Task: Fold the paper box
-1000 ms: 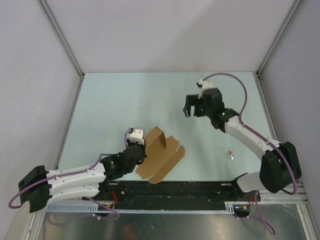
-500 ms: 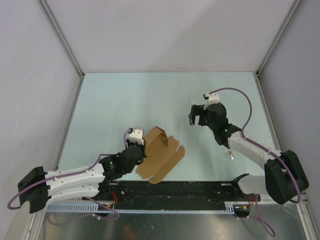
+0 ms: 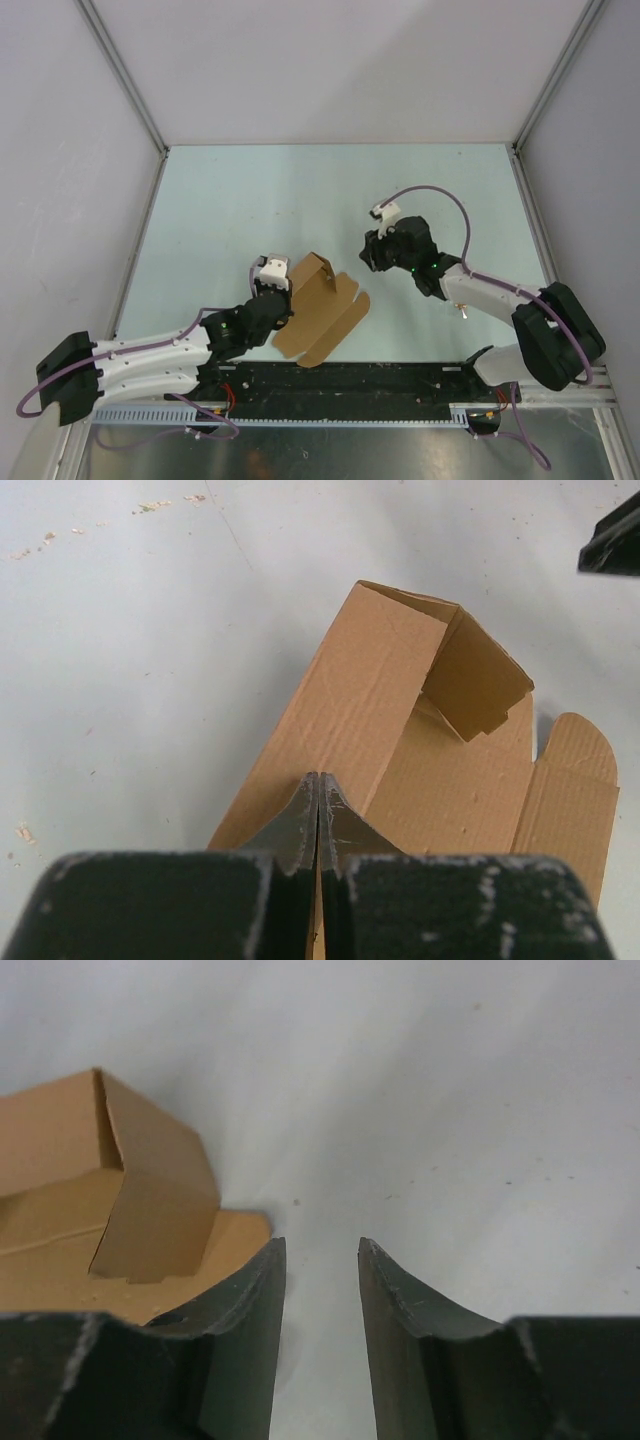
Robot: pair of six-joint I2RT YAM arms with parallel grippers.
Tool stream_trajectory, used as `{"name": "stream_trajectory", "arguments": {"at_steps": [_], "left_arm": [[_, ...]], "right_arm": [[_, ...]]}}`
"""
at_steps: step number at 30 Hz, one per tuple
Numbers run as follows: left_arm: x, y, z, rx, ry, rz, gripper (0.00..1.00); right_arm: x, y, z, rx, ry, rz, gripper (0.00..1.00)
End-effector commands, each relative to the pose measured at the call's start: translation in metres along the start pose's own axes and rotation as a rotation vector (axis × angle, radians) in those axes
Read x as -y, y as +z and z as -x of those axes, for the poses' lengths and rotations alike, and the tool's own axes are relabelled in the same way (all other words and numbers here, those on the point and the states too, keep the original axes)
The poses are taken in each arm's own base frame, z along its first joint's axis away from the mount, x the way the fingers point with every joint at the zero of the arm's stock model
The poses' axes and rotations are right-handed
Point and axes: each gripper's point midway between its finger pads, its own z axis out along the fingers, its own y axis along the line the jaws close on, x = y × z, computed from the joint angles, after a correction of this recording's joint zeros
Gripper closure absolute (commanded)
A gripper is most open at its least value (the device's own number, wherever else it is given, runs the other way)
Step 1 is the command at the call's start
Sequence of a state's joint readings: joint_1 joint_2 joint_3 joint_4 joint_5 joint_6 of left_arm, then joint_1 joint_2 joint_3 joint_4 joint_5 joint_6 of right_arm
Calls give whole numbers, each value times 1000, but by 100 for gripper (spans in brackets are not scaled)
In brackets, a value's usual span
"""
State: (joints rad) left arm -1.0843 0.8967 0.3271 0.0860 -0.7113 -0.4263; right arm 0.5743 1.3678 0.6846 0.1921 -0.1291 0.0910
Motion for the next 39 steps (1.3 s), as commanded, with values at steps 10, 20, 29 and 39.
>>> {"name": "stream_trajectory", "arguments": {"at_steps": [10, 20, 29, 39], "left_arm": [[-1, 1, 1, -5, 14, 7, 100], [0, 1, 1, -6, 15, 3, 100], [0, 1, 1, -5, 13, 0, 100], [1, 1, 1, -8, 17, -3, 100]], "right_arm": [[-44, 15, -12, -23, -155, 200, 44], [-66, 28, -22, -12, -245, 292, 39], [-75, 41, -20, 28, -272, 333, 38], [-101, 46, -16, 57, -305, 417, 37]]}}
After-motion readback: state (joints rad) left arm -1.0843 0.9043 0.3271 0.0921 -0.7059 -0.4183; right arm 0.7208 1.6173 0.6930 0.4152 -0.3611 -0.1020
